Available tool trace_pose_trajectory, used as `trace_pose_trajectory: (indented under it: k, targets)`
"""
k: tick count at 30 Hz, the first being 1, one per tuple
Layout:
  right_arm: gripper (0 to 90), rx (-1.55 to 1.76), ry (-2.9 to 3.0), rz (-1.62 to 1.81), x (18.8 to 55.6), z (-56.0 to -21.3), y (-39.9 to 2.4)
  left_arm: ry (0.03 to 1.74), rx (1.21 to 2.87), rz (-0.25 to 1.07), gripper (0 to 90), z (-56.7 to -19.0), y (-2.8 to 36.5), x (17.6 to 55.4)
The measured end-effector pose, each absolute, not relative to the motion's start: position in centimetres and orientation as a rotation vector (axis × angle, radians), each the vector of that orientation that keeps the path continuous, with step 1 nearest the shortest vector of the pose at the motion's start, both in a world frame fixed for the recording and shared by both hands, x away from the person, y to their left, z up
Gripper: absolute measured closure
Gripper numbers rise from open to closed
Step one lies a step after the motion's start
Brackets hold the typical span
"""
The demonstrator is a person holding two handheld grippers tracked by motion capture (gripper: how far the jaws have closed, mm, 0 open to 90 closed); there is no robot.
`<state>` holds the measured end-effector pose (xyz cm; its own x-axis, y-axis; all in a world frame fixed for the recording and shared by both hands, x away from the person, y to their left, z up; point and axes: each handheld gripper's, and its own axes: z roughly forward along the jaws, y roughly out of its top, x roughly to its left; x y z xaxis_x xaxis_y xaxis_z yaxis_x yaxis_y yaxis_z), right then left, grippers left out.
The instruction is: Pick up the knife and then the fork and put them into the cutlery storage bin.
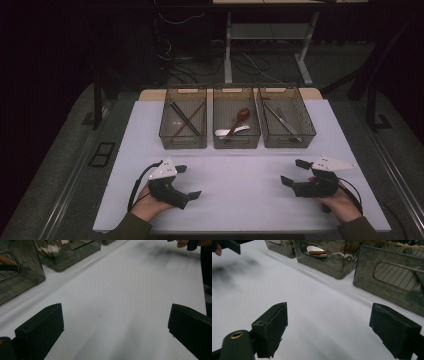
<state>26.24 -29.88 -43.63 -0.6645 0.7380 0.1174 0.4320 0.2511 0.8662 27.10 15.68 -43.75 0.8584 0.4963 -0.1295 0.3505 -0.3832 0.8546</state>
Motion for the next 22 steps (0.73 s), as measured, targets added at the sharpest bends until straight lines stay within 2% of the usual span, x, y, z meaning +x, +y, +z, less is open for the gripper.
trace_pose_trajectory:
  k: [22]
  targets:
    - [14.4,1.088,2.227,1.378,25.2,-44.7,-30.4,0.619,2.017,0.178,0.0,-43.8,15.6,27.0]
